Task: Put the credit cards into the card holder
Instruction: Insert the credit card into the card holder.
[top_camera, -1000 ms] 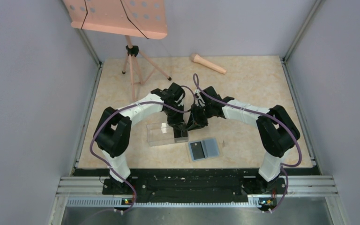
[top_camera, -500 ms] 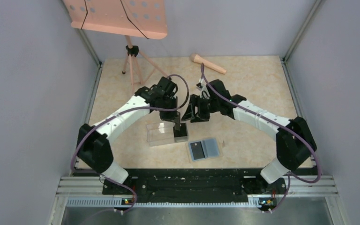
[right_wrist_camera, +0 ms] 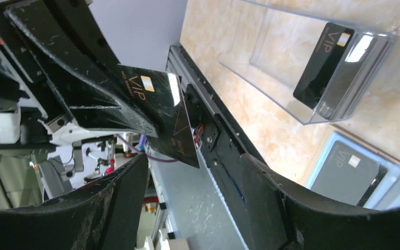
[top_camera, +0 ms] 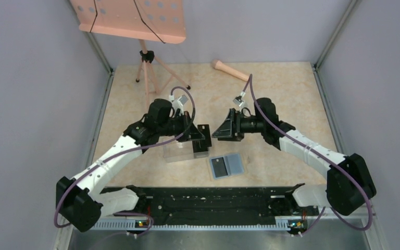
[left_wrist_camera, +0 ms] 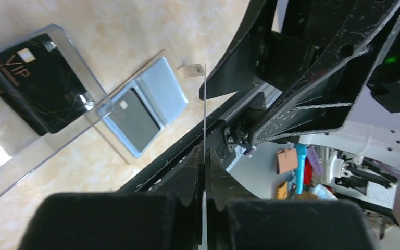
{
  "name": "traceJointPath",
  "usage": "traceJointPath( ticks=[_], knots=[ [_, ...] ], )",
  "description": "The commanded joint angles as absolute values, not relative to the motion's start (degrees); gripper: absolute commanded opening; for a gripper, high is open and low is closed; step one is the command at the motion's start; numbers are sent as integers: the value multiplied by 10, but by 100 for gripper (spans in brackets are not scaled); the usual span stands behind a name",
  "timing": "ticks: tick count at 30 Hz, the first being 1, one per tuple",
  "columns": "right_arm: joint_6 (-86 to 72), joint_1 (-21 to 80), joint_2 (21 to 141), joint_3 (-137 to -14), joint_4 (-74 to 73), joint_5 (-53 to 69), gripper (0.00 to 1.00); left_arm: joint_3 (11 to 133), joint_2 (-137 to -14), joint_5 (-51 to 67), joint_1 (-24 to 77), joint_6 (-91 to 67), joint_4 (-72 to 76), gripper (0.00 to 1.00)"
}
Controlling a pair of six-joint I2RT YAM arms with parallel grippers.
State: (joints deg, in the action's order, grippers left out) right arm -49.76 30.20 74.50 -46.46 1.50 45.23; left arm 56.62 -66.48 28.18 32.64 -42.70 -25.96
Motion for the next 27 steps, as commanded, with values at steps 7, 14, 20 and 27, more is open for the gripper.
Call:
traceJointPath(
  ticks=[7,14,20,27],
  knots=[
    [-459,302,736,-461,-32,448,63,473,-625,339,326,-455,-213,0],
    [-428,302,784,-481,-90,413,62,400,-627,344,329,-384,-304,0],
    [-414,302,820,-503,-108,399,62,372,-662,284,328,-363,-364,0],
    [-379,299,829,-520,-170,339,65,396,-742,192,315,-359,-395,0]
  ],
)
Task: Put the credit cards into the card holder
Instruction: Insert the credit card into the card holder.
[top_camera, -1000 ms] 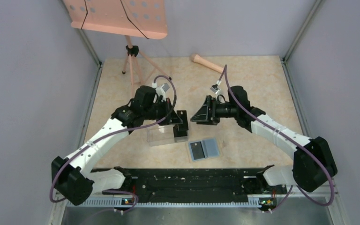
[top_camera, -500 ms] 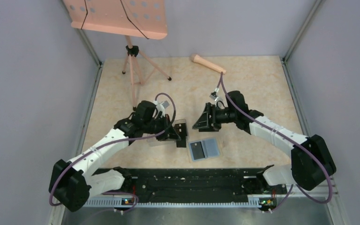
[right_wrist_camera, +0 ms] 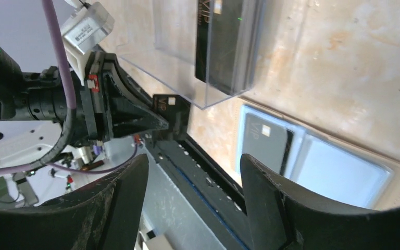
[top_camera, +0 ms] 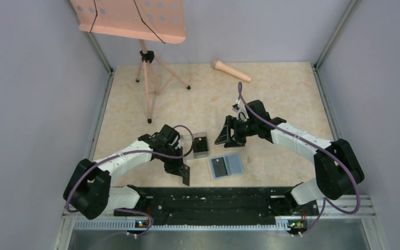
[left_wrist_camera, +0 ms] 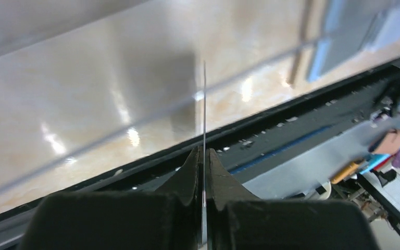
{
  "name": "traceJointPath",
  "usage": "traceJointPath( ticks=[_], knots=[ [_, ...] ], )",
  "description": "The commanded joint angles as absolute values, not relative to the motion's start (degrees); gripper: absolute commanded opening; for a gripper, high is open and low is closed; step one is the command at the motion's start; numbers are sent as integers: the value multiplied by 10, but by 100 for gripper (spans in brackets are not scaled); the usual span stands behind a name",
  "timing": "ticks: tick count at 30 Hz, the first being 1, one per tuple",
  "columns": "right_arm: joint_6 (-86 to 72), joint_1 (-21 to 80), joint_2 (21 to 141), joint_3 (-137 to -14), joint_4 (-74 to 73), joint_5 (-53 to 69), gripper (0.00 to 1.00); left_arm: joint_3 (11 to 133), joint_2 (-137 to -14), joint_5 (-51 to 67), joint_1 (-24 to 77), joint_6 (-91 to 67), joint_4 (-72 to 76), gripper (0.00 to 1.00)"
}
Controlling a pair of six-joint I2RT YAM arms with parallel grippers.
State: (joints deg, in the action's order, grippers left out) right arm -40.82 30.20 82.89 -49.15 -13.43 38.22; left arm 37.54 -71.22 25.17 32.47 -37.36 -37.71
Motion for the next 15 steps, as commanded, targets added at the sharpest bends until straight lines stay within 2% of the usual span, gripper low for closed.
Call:
traceJointPath(
  ticks=[1,15],
  knots=[
    [-377,297,829,-518,-174,334,65,401,-749,190,312,-359,-388,0],
    [-338,202,800,-471,-237,283,67,550,-913,186,299,-354,-320,0]
  ],
)
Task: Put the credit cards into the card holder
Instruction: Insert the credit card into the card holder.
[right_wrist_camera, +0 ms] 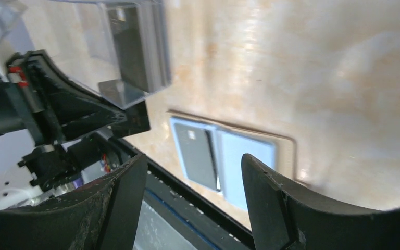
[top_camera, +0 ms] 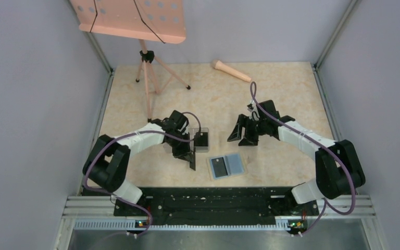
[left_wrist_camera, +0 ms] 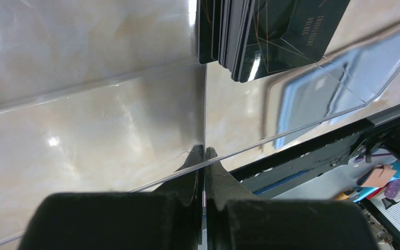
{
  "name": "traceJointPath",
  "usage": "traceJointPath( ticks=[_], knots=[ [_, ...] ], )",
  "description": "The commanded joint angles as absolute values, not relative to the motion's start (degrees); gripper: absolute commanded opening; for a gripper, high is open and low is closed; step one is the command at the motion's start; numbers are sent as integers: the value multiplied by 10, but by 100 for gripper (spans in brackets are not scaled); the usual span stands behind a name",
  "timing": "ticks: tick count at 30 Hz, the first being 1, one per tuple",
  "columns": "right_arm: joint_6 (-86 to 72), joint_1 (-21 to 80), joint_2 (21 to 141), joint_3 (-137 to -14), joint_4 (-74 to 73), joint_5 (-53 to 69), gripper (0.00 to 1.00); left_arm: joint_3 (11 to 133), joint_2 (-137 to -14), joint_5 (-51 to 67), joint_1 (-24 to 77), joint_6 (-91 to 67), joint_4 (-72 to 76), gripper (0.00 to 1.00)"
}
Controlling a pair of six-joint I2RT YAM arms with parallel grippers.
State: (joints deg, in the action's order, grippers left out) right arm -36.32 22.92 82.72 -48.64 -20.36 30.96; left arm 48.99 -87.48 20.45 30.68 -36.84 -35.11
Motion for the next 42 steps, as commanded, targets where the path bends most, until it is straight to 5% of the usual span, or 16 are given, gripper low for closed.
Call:
traceJointPath(
  ticks=[1,9,25,31,42],
  knots=[
    [-335,197,797,-468,-244,278,67,568,-927,185,297,-350,-327,0],
    [-339,192,783,-418,-288,246,67,655,-977,226,295,-342,-335,0],
    [-417,280,768,-338,-228,277,65,413,-749,355,314,-468,-122,0],
    [-440,294,784,-329,-191,292,52,388,-750,332,335,-468,-63,0],
    [-439,294,785,-321,-177,299,49,393,-817,297,370,-481,14,0]
  ],
)
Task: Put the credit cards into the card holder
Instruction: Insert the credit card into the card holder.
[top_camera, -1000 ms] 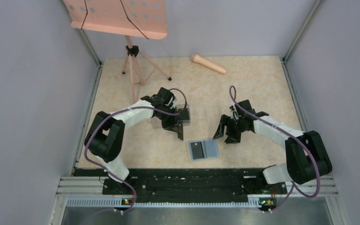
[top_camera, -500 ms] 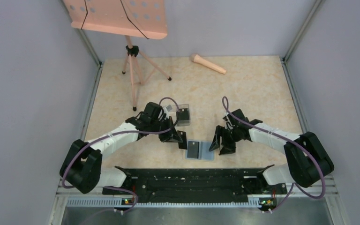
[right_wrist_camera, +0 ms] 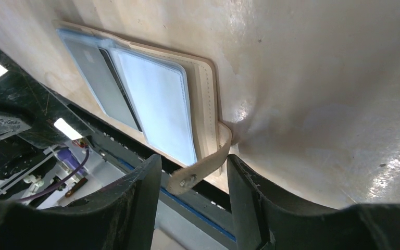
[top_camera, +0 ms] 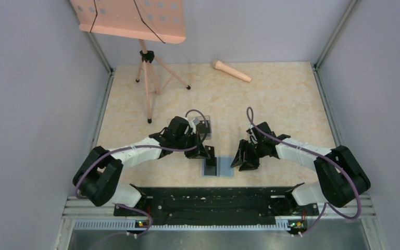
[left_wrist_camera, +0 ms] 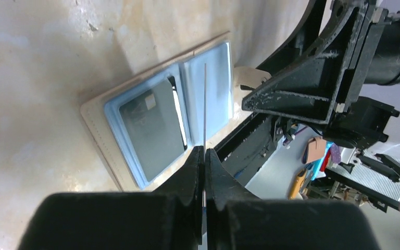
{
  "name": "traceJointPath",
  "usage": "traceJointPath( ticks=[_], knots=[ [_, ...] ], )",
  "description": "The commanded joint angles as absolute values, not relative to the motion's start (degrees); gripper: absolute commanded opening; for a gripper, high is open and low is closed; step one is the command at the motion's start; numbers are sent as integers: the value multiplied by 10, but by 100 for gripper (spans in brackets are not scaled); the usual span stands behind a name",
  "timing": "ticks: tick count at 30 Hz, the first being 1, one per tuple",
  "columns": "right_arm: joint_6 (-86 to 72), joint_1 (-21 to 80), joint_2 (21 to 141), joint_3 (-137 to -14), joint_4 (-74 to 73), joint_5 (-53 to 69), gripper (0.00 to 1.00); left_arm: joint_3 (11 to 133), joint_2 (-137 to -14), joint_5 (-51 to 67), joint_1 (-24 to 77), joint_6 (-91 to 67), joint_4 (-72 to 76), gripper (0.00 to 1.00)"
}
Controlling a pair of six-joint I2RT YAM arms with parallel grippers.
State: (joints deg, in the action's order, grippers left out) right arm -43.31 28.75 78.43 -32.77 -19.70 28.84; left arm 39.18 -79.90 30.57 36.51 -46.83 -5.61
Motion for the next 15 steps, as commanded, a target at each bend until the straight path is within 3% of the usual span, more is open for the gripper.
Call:
traceJointPath(
  ticks=[1,15],
  knots=[
    [-439,294,786,-321,-175,300,49,397,-823,295,371,-482,17,0],
    [-439,294,787,-315,-164,309,49,419,-887,294,390,-476,44,0]
  ],
)
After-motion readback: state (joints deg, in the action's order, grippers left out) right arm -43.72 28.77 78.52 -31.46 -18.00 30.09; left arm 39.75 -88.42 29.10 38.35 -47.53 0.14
